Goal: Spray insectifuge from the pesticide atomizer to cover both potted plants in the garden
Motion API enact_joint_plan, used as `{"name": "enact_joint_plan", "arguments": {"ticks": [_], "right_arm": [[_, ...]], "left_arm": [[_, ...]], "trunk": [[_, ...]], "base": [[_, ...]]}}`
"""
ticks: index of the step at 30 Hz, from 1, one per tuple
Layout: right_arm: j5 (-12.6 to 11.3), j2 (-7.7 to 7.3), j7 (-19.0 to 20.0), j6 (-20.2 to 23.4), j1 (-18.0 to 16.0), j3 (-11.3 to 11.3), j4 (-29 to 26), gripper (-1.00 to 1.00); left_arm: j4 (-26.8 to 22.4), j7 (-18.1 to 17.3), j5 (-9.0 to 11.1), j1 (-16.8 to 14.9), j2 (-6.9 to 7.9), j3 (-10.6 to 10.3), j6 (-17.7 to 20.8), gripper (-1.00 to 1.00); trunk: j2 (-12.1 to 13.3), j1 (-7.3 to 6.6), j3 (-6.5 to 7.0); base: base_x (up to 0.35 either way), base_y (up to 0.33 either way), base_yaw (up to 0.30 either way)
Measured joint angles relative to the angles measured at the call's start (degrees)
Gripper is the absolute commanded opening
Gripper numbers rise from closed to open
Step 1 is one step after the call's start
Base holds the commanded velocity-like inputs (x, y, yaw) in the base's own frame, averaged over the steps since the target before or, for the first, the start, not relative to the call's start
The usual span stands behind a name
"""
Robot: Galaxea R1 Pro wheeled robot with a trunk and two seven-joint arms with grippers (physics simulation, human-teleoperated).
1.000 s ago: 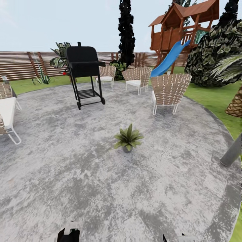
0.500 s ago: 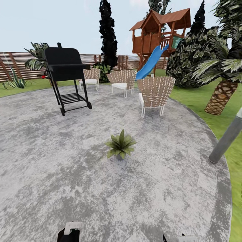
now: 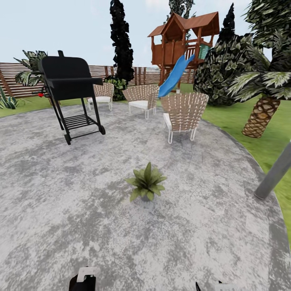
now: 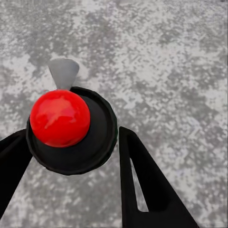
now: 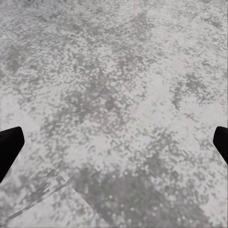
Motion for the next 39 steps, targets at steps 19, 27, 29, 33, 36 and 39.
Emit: {"name": "enact_joint_plan", "arguments": {"ticks": [19,27,29,33,36,39], "right_arm": [[0.00,0.00,0.00,0.02,0.01,0.05,-0.03,1.00],[0.00,0.00,0.02,0.02,0.01,0.00,-0.03,1.00],[0.00,-0.01,-0.01,0.02,0.01,-0.01,-0.04,1.00],[0.00,-0.01,0.06,0.03,0.01,0.00,-0.05,1.00],[0.00,-0.01,0.08,0.03,0.02,-0.01,-0.05,1.00],[0.00,-0.01,0.06,0.03,0.02,-0.01,-0.06,1.00]], "left_arm": [[0.01,0.00,-0.07,0.00,0.00,0.00,0.00,-1.00],[0.01,0.00,-0.16,0.00,-0.01,-0.07,-0.02,-1.00],[0.01,0.00,-0.16,0.00,-0.01,-0.08,-0.06,-1.00],[0.01,0.00,-0.16,-0.01,-0.01,-0.10,-0.08,-1.00],[0.01,-0.02,-0.24,0.00,-0.01,-0.13,-0.08,-1.00],[0.01,-0.06,-0.28,0.00,-0.01,-0.13,-0.09,-1.00]], "trunk": [[0.00,0.03,0.00],[0.00,0.00,0.00],[0.00,0.00,0.00],[0.01,0.01,0.00],[0.00,0.03,0.00],[0.00,0.01,0.00]], "base": [[0.135,0.113,0.000],[0.142,-0.004,0.000],[0.327,-0.055,0.000],[0.308,-0.110,0.000],[0.239,-0.180,0.000],[0.159,-0.232,0.000]]}}
